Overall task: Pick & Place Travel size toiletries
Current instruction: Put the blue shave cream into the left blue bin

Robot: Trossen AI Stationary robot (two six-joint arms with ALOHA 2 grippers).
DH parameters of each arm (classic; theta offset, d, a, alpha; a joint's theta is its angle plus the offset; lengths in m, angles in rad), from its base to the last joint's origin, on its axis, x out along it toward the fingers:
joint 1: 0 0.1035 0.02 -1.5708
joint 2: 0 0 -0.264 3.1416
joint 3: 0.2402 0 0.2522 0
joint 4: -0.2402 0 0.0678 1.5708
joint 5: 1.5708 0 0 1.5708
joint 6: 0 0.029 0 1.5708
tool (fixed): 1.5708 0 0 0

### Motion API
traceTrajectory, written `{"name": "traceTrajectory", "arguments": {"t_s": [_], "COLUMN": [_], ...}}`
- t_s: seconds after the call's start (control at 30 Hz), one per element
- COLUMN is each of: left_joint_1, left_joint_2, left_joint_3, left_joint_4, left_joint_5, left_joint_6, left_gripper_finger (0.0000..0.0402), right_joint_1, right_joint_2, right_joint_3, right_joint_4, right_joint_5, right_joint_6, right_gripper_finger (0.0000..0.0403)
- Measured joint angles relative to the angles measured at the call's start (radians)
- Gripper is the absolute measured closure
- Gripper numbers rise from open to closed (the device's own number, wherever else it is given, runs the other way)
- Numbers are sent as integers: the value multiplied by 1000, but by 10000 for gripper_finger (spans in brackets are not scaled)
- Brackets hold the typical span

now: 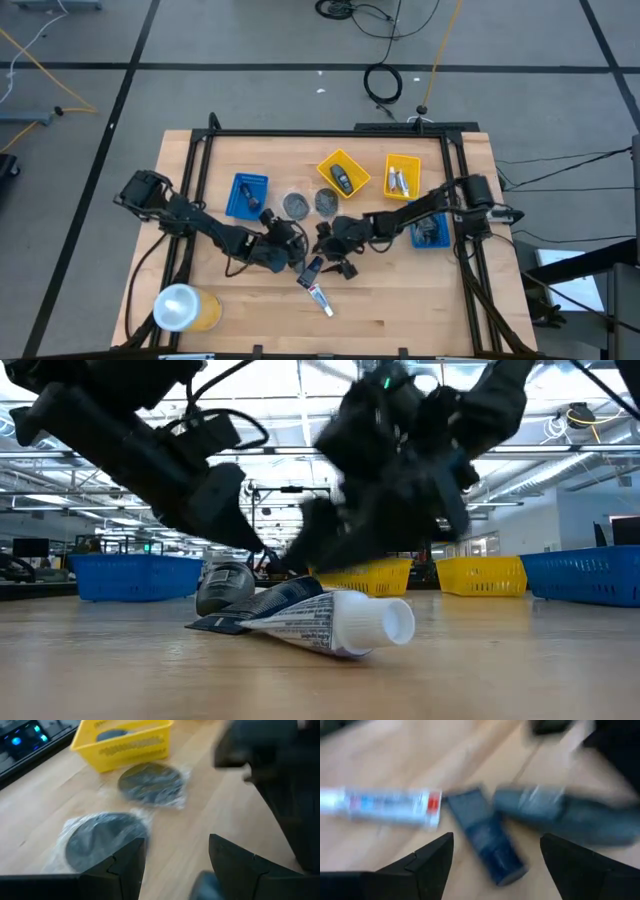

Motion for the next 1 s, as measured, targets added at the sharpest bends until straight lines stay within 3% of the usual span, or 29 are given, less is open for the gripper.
{"name": "traceTrajectory", "arguments": {"t_s": [0.23, 0.5, 0.7, 0.83, 1.0], "left_joint_1": [0, -9, -105, -160, -129], "left_joint_2": [-3, -3, -73, -147, -223], "left_joint_3": [0, 0, 0, 1, 3], "left_joint_4": [-95, -106, -90, -70, 2], "left_joint_5": [-6, -34, -201, -312, -241], "left_joint_6": [-57, -72, -6, -1, -20], "left_gripper_finger": [186, 186, 186, 186, 186], "right_joint_1": [-2, -2, -1, 0, 22], "right_joint_2": [82, 52, -72, -168, -188], "right_joint_3": [44, 44, -31, -227, -449], "right_joint_4": [-16, -80, -199, 99, 624], "right_joint_5": [-3, 2, 52, 215, 402], "right_joint_6": [-49, -23, -2, 70, 183], "right_gripper_finger": [146, 283, 285, 285, 276]}}
